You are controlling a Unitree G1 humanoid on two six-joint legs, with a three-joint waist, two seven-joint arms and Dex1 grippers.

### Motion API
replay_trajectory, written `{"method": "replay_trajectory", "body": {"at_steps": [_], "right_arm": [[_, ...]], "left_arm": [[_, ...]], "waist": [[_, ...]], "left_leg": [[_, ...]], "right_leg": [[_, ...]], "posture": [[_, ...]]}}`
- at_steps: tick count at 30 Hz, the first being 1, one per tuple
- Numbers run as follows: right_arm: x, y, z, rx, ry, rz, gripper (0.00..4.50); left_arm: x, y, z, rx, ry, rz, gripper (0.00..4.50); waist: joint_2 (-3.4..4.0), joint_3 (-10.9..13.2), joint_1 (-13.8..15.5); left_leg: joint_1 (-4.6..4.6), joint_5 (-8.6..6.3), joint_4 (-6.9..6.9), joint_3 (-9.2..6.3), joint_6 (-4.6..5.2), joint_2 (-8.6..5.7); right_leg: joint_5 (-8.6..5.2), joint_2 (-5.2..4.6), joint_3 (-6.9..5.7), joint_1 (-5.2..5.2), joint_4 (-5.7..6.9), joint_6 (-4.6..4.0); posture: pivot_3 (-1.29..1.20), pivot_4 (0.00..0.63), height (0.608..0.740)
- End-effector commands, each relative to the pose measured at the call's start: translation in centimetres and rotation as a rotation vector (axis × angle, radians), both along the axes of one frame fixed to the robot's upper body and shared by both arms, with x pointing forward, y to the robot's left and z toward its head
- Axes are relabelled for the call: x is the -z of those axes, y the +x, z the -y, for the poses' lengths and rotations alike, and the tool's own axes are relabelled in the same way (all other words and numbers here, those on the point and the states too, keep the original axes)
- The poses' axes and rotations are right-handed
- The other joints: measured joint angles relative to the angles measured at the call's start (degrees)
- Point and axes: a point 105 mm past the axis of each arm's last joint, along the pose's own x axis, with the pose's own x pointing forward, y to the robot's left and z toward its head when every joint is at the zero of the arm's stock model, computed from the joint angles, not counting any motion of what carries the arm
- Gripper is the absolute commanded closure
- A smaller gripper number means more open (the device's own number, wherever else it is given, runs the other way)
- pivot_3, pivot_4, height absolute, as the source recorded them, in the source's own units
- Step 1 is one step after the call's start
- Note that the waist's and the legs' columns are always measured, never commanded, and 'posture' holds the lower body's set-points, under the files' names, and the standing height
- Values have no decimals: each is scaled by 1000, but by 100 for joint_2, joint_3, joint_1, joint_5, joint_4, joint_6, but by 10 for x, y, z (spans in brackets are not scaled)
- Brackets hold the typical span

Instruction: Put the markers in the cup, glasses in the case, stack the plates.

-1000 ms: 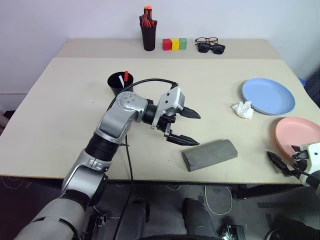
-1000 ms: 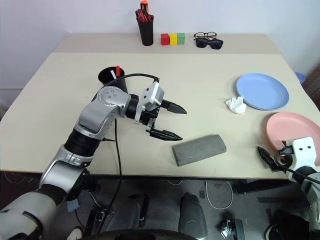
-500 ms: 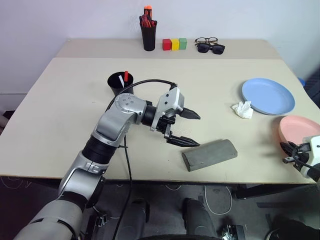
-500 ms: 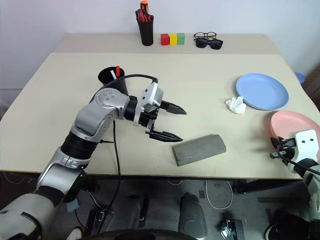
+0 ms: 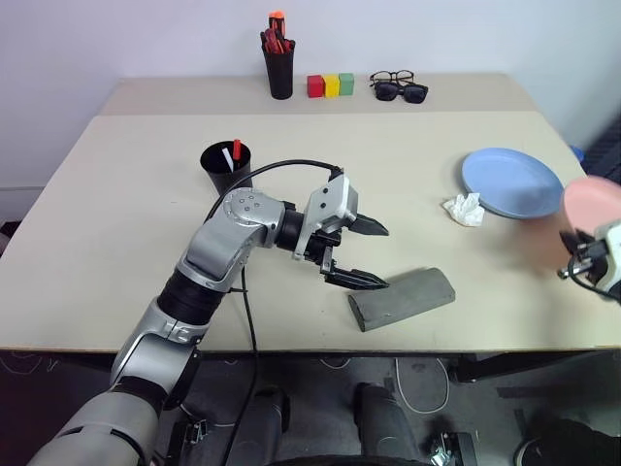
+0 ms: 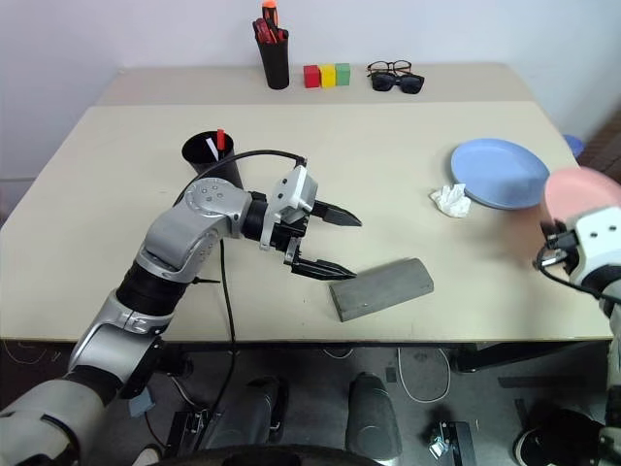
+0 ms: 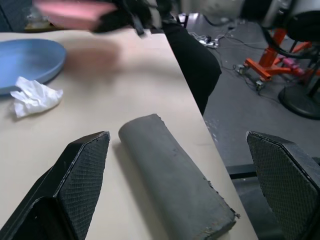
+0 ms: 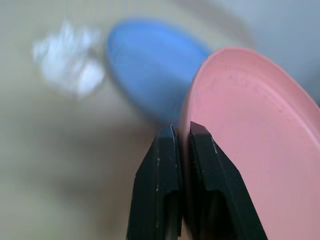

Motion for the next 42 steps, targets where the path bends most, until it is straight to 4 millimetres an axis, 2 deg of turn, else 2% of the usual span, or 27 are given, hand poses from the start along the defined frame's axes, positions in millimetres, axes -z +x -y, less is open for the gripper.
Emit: {"method": "replay_trajectory", "body": {"at_steps": [1,10,13,17,19,20,23,27,31,42], "right_arm": [[-19,17,-3,-47,-80,29,4425],[-9,67,-28,-164,-97,-56,4425],[-2,74,-35,-183,-89,-88,3511],[0,78,-40,-201,-75,-94,1543],[-12,81,-42,-205,42,-35,442],[-17,81,-43,-210,98,-12,42],[-16,76,-52,-292,221,-29,42],[2,61,-68,-386,338,-117,42],[20,51,-76,-398,379,-180,42],[55,57,-73,-312,379,-234,42]], "left_arm": [[-10,-5,-2,-9,-33,26,0],[-8,-7,-14,-135,-53,17,0],[-7,-8,-19,-186,-60,10,0],[-6,-8,-23,-224,-62,5,0],[-4,-8,-23,-235,-61,0,0],[-4,-8,-23,-237,-61,-2,0],[-4,-7,-23,-239,-60,-6,0],[-5,-5,-23,-240,-60,-6,0],[-6,-2,-24,-237,-55,1,0],[-9,-1,-32,-269,-43,19,0]], "waist": [[-1,1,20],[1,4,17],[1,4,9],[1,4,26],[1,4,17],[1,4,16],[2,5,16],[1,4,26],[3,4,33],[4,4,16]], "left_leg": [[0,0,-3,-2,0,0],[-9,0,-18,-4,-1,-4],[-7,1,-20,-5,-2,-3],[-7,3,-17,-6,-5,-4],[-8,4,-16,-6,-7,-5],[-8,4,-16,-5,-7,-5],[-7,4,-16,-7,-8,-5],[-7,4,-17,-11,-8,-4],[-7,4,-13,-11,-8,-5],[-2,7,-7,-7,-12,-1]], "right_leg": [[0,0,-1,1,0,0],[-2,-2,1,-9,-9,3],[-2,-1,2,-11,-7,2],[-2,-1,2,-10,-5,2],[-1,-1,2,-9,-5,2],[-1,-1,3,-9,-5,2],[-1,1,3,-9,-3,1],[-1,2,2,-8,-4,2],[-1,1,1,-7,-1,2],[2,5,3,-8,6,-2]], "posture": [[0,150,739],[0,150,739],[0,150,739],[0,150,739],[0,150,739],[0,150,739],[0,150,739],[0,150,739],[0,150,739],[0,150,739]]}}
